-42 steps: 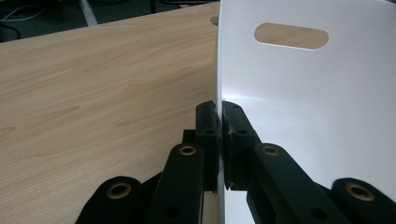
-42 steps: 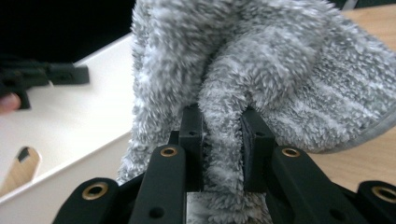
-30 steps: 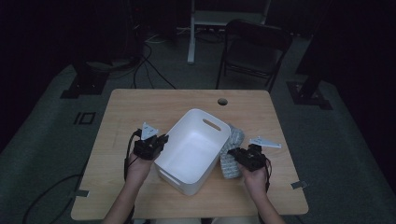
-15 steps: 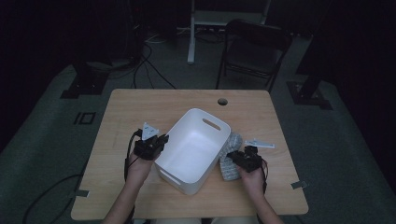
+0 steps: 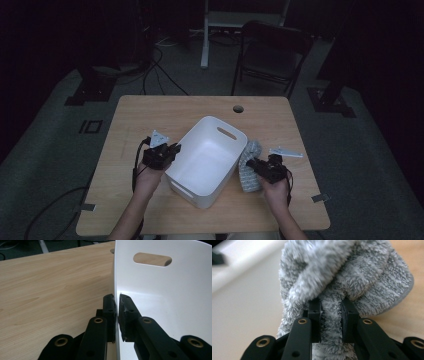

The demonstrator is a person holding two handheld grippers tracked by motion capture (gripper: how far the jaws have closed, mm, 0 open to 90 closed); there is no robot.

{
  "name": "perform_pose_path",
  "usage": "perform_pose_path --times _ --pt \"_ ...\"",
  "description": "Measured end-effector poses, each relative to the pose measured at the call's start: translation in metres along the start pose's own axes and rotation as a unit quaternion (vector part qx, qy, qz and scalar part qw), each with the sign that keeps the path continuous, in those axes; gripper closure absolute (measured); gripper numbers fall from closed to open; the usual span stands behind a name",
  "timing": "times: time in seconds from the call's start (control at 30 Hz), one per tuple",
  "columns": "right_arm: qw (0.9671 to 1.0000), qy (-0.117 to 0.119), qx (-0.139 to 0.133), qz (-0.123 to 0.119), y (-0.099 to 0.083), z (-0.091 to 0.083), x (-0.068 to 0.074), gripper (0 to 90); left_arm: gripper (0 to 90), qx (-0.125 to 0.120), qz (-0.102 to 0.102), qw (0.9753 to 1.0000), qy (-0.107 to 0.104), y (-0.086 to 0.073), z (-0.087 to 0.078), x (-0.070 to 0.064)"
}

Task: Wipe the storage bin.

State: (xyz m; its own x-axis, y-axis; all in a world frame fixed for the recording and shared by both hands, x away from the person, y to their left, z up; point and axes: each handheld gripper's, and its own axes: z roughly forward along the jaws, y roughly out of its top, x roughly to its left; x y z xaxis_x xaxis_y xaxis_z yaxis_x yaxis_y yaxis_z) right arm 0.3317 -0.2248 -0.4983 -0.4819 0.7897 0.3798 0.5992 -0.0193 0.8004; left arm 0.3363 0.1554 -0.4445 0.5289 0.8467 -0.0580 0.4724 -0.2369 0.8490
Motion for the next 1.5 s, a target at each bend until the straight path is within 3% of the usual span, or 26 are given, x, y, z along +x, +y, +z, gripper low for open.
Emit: perform_pose_path --times 0.1,0.2,0.27,0.3,0.37,0.53,0.6,0.73,0.87,0.9,0.97,1.1,1.23,1.37,1.5 --pt "0.9992 0.019 -0.033 -0.012 0.01 -0.028 0.013 74.6 80.9 0.0 -0.003 1.0 -0.009 0.0 0.0 0.001" --pt "0.9985 0.027 -0.045 -0.017 0.013 -0.038 0.019 74.6 79.0 0.0 -0.007 0.9999 -0.015 0.001 -0.001 0.002" --pt "0.9975 0.04 -0.056 -0.017 0.014 -0.047 0.025 74.6 73.9 -0.005 -0.011 0.9996 -0.024 0.002 -0.006 0.003" --pt "0.997 0.046 -0.06 -0.021 0.013 -0.053 0.027 74.6 63.4 -0.007 -0.013 0.999 -0.043 0.005 -0.011 0.004" --pt "0.9968 0.047 -0.061 -0.02 0.013 -0.054 0.028 74.6 60.7 -0.002 -0.013 0.9985 -0.053 0.007 -0.014 0.005" --pt "0.996 0.056 -0.067 -0.019 0.008 -0.062 0.029 74.6 55.8 0.007 -0.002 0.9987 -0.05 0.002 -0.024 0.006" --pt "0.9959 0.059 -0.066 -0.018 0.007 -0.064 0.03 74.6 54.9 0.011 -0.01 0.9983 -0.057 0.0 -0.027 0.007" --pt "0.9958 0.061 -0.064 -0.025 0.004 -0.066 0.033 74.6 54.1 0.018 -0.013 0.9985 -0.05 -0.003 -0.031 0.009" --pt "0.9955 0.065 -0.066 -0.02 0.002 -0.066 0.034 74.6 65.7 0.03 0.017 0.9985 -0.043 -0.004 -0.03 0.006" --pt "0.9954 0.067 -0.067 -0.018 0.001 -0.066 0.034 74.6 72.6 0.033 0.015 0.9985 -0.04 -0.004 -0.028 0.006" --pt "0.9954 0.067 -0.067 -0.018 0.0 -0.067 0.034 74.6 72.7 0.034 0.016 0.9987 -0.034 -0.003 -0.026 0.006" --pt "0.9951 0.065 -0.071 -0.023 -0.001 -0.069 0.034 74.6 85.6 0.029 0.02 0.999 -0.026 -0.003 -0.022 0.009" --pt "0.9949 0.066 -0.073 -0.022 0.0 -0.069 0.034 74.6 87.0 0.019 0.038 0.9987 -0.027 -0.001 -0.017 0.012" --pt "0.9945 0.066 -0.077 -0.026 0.0 -0.069 0.037 74.6 87.0 -0.001 0.035 0.9986 -0.039 -0.003 -0.014 0.019" --pt "0.9945 0.051 -0.081 -0.042 0.005 -0.061 0.043 74.6 87.1 -0.014 0.035 0.9982 -0.047 -0.005 -0.012 0.022"
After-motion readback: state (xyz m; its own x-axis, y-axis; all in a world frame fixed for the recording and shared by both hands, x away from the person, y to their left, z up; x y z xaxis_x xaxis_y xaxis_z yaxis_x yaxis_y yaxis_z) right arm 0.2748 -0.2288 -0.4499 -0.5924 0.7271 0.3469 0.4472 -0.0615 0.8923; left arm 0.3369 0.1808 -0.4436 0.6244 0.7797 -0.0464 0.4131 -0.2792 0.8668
